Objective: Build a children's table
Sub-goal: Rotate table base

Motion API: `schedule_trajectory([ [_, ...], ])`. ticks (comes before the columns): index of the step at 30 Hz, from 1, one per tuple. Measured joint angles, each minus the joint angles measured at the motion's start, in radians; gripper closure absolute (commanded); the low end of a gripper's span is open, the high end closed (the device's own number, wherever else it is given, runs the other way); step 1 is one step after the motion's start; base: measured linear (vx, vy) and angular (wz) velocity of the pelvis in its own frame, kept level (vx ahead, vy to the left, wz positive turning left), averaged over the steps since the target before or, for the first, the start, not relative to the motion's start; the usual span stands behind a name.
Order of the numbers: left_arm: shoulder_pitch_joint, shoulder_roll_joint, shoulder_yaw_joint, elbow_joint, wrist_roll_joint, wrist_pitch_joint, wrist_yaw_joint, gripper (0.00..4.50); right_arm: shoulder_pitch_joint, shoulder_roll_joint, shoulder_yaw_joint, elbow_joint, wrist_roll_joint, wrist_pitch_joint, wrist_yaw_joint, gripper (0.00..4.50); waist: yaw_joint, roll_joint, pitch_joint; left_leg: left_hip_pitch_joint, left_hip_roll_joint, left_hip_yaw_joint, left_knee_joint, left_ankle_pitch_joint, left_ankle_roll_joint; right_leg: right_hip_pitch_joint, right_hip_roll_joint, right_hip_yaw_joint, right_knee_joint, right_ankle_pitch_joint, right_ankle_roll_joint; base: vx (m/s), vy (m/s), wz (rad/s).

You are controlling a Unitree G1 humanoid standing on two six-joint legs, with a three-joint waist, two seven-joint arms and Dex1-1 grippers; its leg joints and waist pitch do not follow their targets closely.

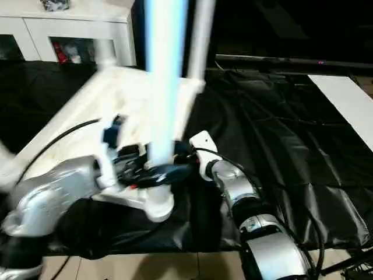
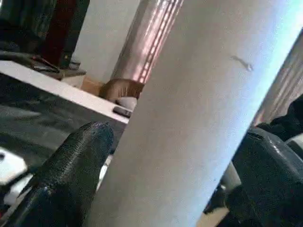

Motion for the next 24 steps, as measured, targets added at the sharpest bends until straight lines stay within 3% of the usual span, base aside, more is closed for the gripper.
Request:
schedule_trajectory([
  [13,-0.04,-0.033,-0.057,0.129,0.233,-0.245,0.082,0.1,0.001,-0.018,-0.012,-0.006,0.003,-0.031,0.05,0.92,0.005,0.005,0.002,0.0,0.0,0.0,0.0,0.0,0.0,0.0,-0.001,0.0,0.0,0.002,-0.003,0.0,0.0,0.0],
  [17,-0.004,0.106,-0.09,0.134,0.289,-0.289,-0.01,0.1,0.093,-0.107,0.002,-0.188,0.025,-0.04,0.197,0.92,0.008,0.013,0.007,0.0,0.0,0.0,-0.002,0.0,0.0,0.0,-0.001,-0.001,0.0,0.002,-0.003,0.0,0.0,0.0],
  [24,0.03,0.289,-0.135,0.205,0.387,-0.357,-0.175,0.1,0.201,-0.248,0.026,-0.365,0.035,-0.03,0.378,0.92,0.032,0.016,0.008,0.003,0.0,0.0,-0.001,0.0,0.0,0.0,-0.001,-0.001,-0.001,0.002,-0.003,0.0,0.0,0.0],
])
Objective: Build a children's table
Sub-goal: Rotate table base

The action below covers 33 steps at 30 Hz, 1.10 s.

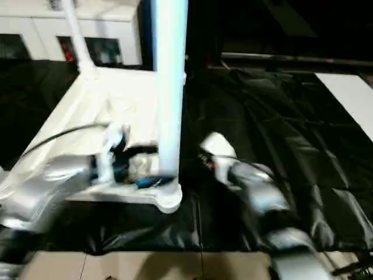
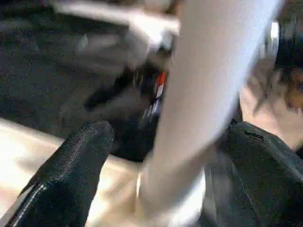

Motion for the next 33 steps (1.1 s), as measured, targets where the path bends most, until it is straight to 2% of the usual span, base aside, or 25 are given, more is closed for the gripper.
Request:
schedule_trajectory([
  [1,0.001,0.011,-0.008,0.016,0.016,-0.011,-0.01,0.37,0.008,-0.015,0.005,-0.017,0.001,0.002,0.016,0.92,0.001,0.001,0.0,0.0,0.0,0.0,0.0,0.0,0.0,0.0,0.0,0.0,0.0,0.0,0.0,0.0,0.0,0.0],
  [4,-0.008,0.029,-0.044,0.071,0.076,-0.061,-0.022,0.58,0.043,-0.059,0.014,-0.097,0.006,0.013,0.062,0.92,0.012,0.004,0.001,-0.001,0.0,0.0,0.0,0.0,0.0,0.001,0.0,0.0,0.0,0.0,0.0,0.0,0.0,0.0],
  [5,-0.025,0.031,-0.069,0.112,0.12,-0.094,-0.019,0.69,0.064,-0.082,0.018,-0.143,0.008,0.025,0.085,0.92,0.017,0.006,0.001,-0.001,0.0,0.0,0.0,0.0,0.0,0.001,0.0,0.0,-0.001,0.0,0.0,0.0,0.0,0.0],
  [10,-0.047,0.039,-0.108,0.189,0.205,-0.155,-0.015,1.03,0.108,-0.122,0.024,-0.251,0.016,0.06,0.14,0.92,0.019,0.007,0.0,-0.001,0.0,0.0,0.0,0.0,0.0,0.001,0.0,0.0,-0.001,0.0,0.0,0.0,0.0,0.0],
  [19,-0.07,0.031,-0.12,0.264,0.23,-0.198,-0.058,1.71,0.148,-0.171,0.042,-0.39,0.035,0.138,0.194,0.92,0.023,0.008,0.0,-0.001,0.0,0.0,0.0,0.0,0.0,0.001,0.0,0.0,-0.001,0.0,0.0,0.0,0.0,0.0],
  [21,-0.078,0.03,-0.125,0.294,0.242,-0.212,-0.068,1.87,0.159,-0.176,0.043,-0.404,0.046,0.157,0.206,0.63,0.024,0.008,0.0,-0.001,0.0,0.0,0.0,0.0,0.0,0.001,0.0,0.0,-0.001,0.0,0.0,0.0,0.0,0.0],
  [23,-0.084,0.03,-0.131,0.306,0.252,-0.214,-0.079,2.04,0.168,-0.177,0.043,-0.411,0.054,0.173,0.213,0.54,0.025,0.008,-0.001,-0.001,0.0,0.0,0.0,0.0,0.0,0.001,0.0,0.0,-0.001,0.0,0.0,0.0,0.0,0.0],
  [25,-0.088,0.03,-0.139,0.312,0.255,-0.217,-0.091,2.27,0.169,-0.177,0.043,-0.414,0.056,0.184,0.218,0.2,0.025,0.009,-0.001,-0.001,0.0,0.0,0.0,0.0,0.0,0.001,-0.001,0.0,-0.001,0.0,0.0,0.0,0.0,0.0],
  [29,-0.099,0.029,-0.142,0.33,0.256,-0.224,-0.105,2.61,0.171,-0.181,0.043,-0.443,0.059,0.194,0.219,0.01,0.025,0.009,-0.001,-0.001,0.0,0.0,0.0,0.0,0.0,0.001,0.0,0.0,-0.001,0.0,0.0,0.0,0.0,0.0],
  [32,-0.108,0.021,-0.14,0.357,0.256,-0.239,-0.115,2.71,0.18,-0.187,0.043,-0.452,0.063,0.208,0.219,0.0,0.025,0.01,-0.001,-0.001,0.0,0.0,0.0,0.0,0.0,0.002,-0.001,0.0,-0.001,0.0,0.0,0.0,0.0,0.0],
  [33,-0.112,0.016,-0.137,0.367,0.256,-0.243,-0.121,2.92,0.183,-0.188,0.043,-0.461,0.063,0.213,0.218,0.0,0.025,0.01,-0.002,-0.001,0.0,0.0,0.0,0.0,0.0,0.002,-0.001,0.0,-0.001,0.0,0.0,0.0,0.0,0.0],
])
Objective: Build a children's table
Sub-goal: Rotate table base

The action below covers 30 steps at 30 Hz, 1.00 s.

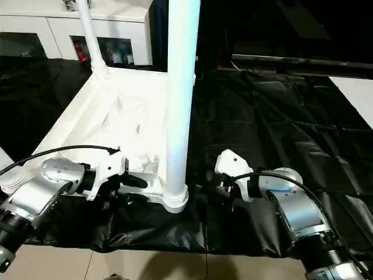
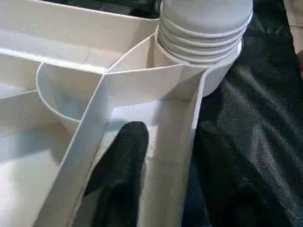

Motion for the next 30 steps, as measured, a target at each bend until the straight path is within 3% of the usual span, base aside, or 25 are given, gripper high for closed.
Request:
schedule_trajectory([
  [15,-0.008,-0.01,0.006,0.033,-0.003,0.008,-0.054,4.0,0.004,-0.001,0.007,-0.022,0.009,0.037,0.007,0.0,0.0,0.006,-0.004,0.001,0.0,0.0,0.0,0.0,0.0,0.001,0.0,0.0,0.0,0.0,0.0,0.0,0.0,0.0],
  [20,-0.008,-0.016,0.015,0.026,-0.002,0.061,-0.048,4.22,0.004,-0.001,0.007,-0.022,0.009,0.037,0.0,0.0,-0.009,0.006,-0.004,0.0,0.0,0.0,0.0,0.0,0.0,0.002,0.0,0.0,0.0,-0.002,0.004,0.0,0.0,0.0],
  [25,-0.013,-0.111,0.052,0.008,0.011,0.174,0.133,4.41,-0.013,0.052,0.004,-0.019,0.016,0.037,-0.052,0.0,-0.026,0.008,-0.005,0.001,0.0,0.0,0.0,0.0,0.0,0.002,0.0,0.0,0.0,-0.002,0.004,0.0,0.0,0.0],
  [30,-0.003,-0.164,0.074,-0.013,0.038,0.194,0.27,4.48,-0.018,0.069,0.002,-0.001,0.021,0.03,-0.086,0.0,-0.031,0.008,-0.005,0.004,0.0,-0.003,0.0,0.0,0.0,0.001,0.0,-0.003,0.0,-0.002,0.005,0.0,0.0,0.0],
])
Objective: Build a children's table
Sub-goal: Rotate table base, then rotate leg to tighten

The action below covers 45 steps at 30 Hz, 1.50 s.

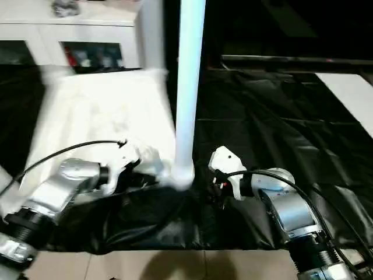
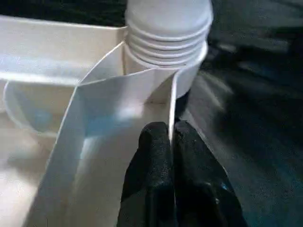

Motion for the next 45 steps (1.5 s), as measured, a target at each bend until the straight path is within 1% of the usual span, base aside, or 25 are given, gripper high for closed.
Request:
schedule_trajectory([
  [1,0.003,-0.006,0.004,-0.005,0.008,0.001,0.015,4.48,-0.005,0.011,0.0,0.013,-0.006,-0.006,-0.019,0.0,0.001,0.0,0.0,0.0,0.0,0.0,0.0,0.0,0.0,0.0,0.0,0.0,0.0,0.0,0.0,0.0,0.0,0.0],
  [3,0.008,-0.013,0.007,-0.014,0.013,0.0,0.028,4.48,-0.042,0.04,0.0,0.064,-0.035,-0.006,-0.085,0.0,0.005,0.001,-0.001,0.0,0.0,0.001,-0.001,0.0,0.0,-0.001,0.0,0.0,0.0,0.0,0.0,0.0,0.0,0.0],
  [5,0.014,-0.014,-0.004,-0.02,0.034,-0.033,0.033,4.48,-0.09,0.068,-0.006,0.116,-0.055,-0.005,-0.148,0.0,0.007,0.002,-0.001,0.001,0.0,0.001,-0.001,0.0,0.0,-0.001,0.0,0.001,0.0,0.0,0.0,0.0,0.0,0.0],
  [7,0.015,-0.018,-0.014,-0.02,0.049,-0.067,0.034,4.48,-0.118,0.078,-0.012,0.139,-0.058,-0.006,-0.178,0.0,0.011,0.002,-0.001,0.002,0.0,0.001,-0.001,0.0,0.0,-0.001,0.0,0.0,-0.001,0.0,0.0,0.0,0.0,0.0],
  [9,0.017,-0.019,-0.015,-0.019,0.049,-0.087,0.03,4.48,-0.125,0.091,-0.013,0.152,-0.058,-0.007,-0.18,0.0,0.014,0.001,-0.001,0.001,0.0,0.002,-0.001,0.0,0.0,-0.001,0.0,0.001,-0.001,0.003,-0.005,0.0,0.0,0.0],
  [13,0.018,-0.019,-0.014,-0.02,0.049,-0.093,0.021,4.48,-0.134,0.11,-0.013,0.19,-0.054,-0.017,-0.175,0.0,0.014,0.002,-0.001,0.0,0.0,0.002,-0.001,0.0,0.0,-0.001,0.0,0.001,-0.004,0.003,-0.005,0.0,0.0,0.0],
  [14,0.018,-0.018,-0.014,-0.02,0.049,-0.094,0.021,4.49,-0.141,0.114,-0.012,0.203,-0.055,-0.019,-0.172,0.18,0.014,0.002,-0.001,0.0,0.0,0.002,-0.001,0.0,0.0,-0.001,-0.001,0.001,-0.004,0.003,-0.005,0.0,0.0,0.0],
  [15,0.018,-0.018,-0.014,-0.02,0.049,-0.096,0.02,4.49,-0.149,0.118,-0.011,0.217,-0.055,-0.022,-0.17,0.18,0.014,0.002,-0.001,0.0,0.0,0.002,-0.001,0.0,0.0,-0.001,-0.001,0.001,-0.004,0.003,-0.005,0.0,0.0,0.0],
  [17,0.018,-0.017,-0.014,-0.018,0.05,-0.1,0.017,4.5,-0.16,0.13,-0.005,0.24,-0.055,-0.03,-0.167,0.47,0.014,0.002,-0.001,0.0,0.0,0.002,-0.001,0.0,0.0,-0.001,-0.001,0.001,-0.004,0.003,-0.005,0.0,0.0,0.0],
  [21,0.018,-0.013,-0.013,-0.015,0.05,-0.105,0.006,4.5,-0.183,0.154,0.0,0.293,-0.055,-0.052,-0.164,0.77,0.014,0.002,-0.001,0.0,0.0,0.002,-0.002,0.0,0.0,-0.001,-0.001,0.001,-0.004,0.003,-0.005,0.0,0.0,0.0],
  [22,0.017,-0.011,-0.012,-0.014,0.05,-0.107,0.004,4.5,-0.191,0.159,0.0,0.306,-0.055,-0.058,-0.164,0.77,0.013,0.002,-0.001,0.0,0.0,0.002,-0.002,0.0,0.0,-0.001,-0.001,0.001,-0.004,0.003,-0.005,0.0,0.0,0.0],
  [23,0.017,-0.011,-0.013,-0.014,0.05,-0.11,0.002,4.5,-0.195,0.163,0.001,0.312,-0.055,-0.065,-0.163,0.97,0.013,0.002,-0.001,0.0,0.0,0.002,-0.002,0.0,0.0,-0.001,-0.001,0.001,-0.004,0.003,-0.005,0.0,0.0,0.0],
  [27,0.017,-0.007,-0.013,-0.013,0.05,-0.113,-0.006,4.5,-0.204,0.177,0.006,0.337,-0.055,-0.083,-0.161,1.14,0.013,0.001,-0.001,-0.001,0.0,0.003,-0.002,0.0,0.0,-0.001,-0.001,0.001,-0.005,0.003,-0.005,0.0,0.0,0.0],
  [29,0.016,-0.006,-0.013,-0.011,0.05,-0.116,-0.008,4.5,-0.209,0.179,0.007,0.346,-0.055,-0.088,-0.159,1.4,0.013,0.001,-0.001,-0.001,0.0,0.003,-0.002,0.0,0.0,-0.001,-0.001,0.001,-0.005,0.003,-0.005,0.0,0.0,0.0],
  [31,0.012,-0.006,-0.012,-0.002,0.05,-0.116,-0.009,4.5,-0.213,0.185,0.007,0.358,-0.054,-0.093,-0.158,1.49,0.012,0.001,0.0,-0.001,0.0,0.003,-0.002,0.0,0.0,-0.001,-0.001,0.001,-0.004,0.003,-0.005,0.0,0.0,0.0],
  [32,0.007,-0.007,-0.01,0.007,0.05,-0.116,-0.009,4.5,-0.22,0.188,0.006,0.37,-0.055,-0.096,-0.16,1.67,0.011,0.001,0.0,0.0,0.0,0.003,-0.002,0.0,0.0,-0.001,-0.001,0.001,-0.004,0.003,-0.005,0.0,0.0,0.0],
  [34,0.004,-0.012,-0.006,0.013,0.051,-0.113,0.002,4.5,-0.225,0.193,0.006,0.38,-0.056,-0.099,-0.167,1.71,0.01,0.0,0.0,0.0,0.0,0.003,-0.002,0.0,0.0,-0.001,-0.001,0.001,-0.004,0.003,-0.006,0.0,0.0,0.0],
  [37,-0.011,-0.056,0.008,0.032,0.065,-0.078,0.069,4.5,-0.217,0.243,-0.013,0.383,-0.072,-0.088,-0.285,1.76,0.008,0.0,0.0,0.001,0.0,0.003,-0.002,0.0,0.0,0.0,-0.001,0.001,-0.004,0.003,-0.004,0.0,0.0,0.0],
  [39,-0.037,-0.121,0.023,0.073,0.084,-0.05,0.155,4.5,-0.189,0.323,-0.066,0.377,-0.079,-0.065,-0.448,1.77,0.009,-0.004,0.0,0.002,0.0,0.003,-0.002,0.0,0.0,0.0,-0.001,0.002,-0.004,0.001,-0.002,0.0,0.0,0.0],
  [41,-0.059,-0.164,0.027,0.101,0.093,-0.028,0.212,4.5,-0.187,0.375,-0.093,0.377,-0.096,-0.044,-0.579,1.77,0.008,-0.003,0.0,0.002,-0.001,0.003,-0.002,0.0,0.0,0.001,-0.001,0.002,-0.006,0.001,-0.001,0.0,0.0,0.0],
  [44,-0.082,-0.212,0.027,0.134,0.11,-0.016,0.271,4.5,-0.192,0.418,-0.111,0.392,-0.119,-0.045,-0.708,1.78,0.006,-0.003,-0.001,0.002,-0.002,0.004,-0.002,0.0,0.0,0.002,-0.002,0.003,-0.01,0.001,-0.001,0.0,0.0,0.0],
  [45,-0.084,-0.218,0.027,0.139,0.113,-0.017,0.279,4.5,-0.194,0.423,-0.111,0.398,-0.124,-0.047,-0.724,1.78,0.006,-0.003,-0.001,0.002,-0.002,0.004,-0.002,0.0,0.0,0.002,-0.002,0.003,-0.01,0.001,-0.001,0.0,0.0,0.0],
])
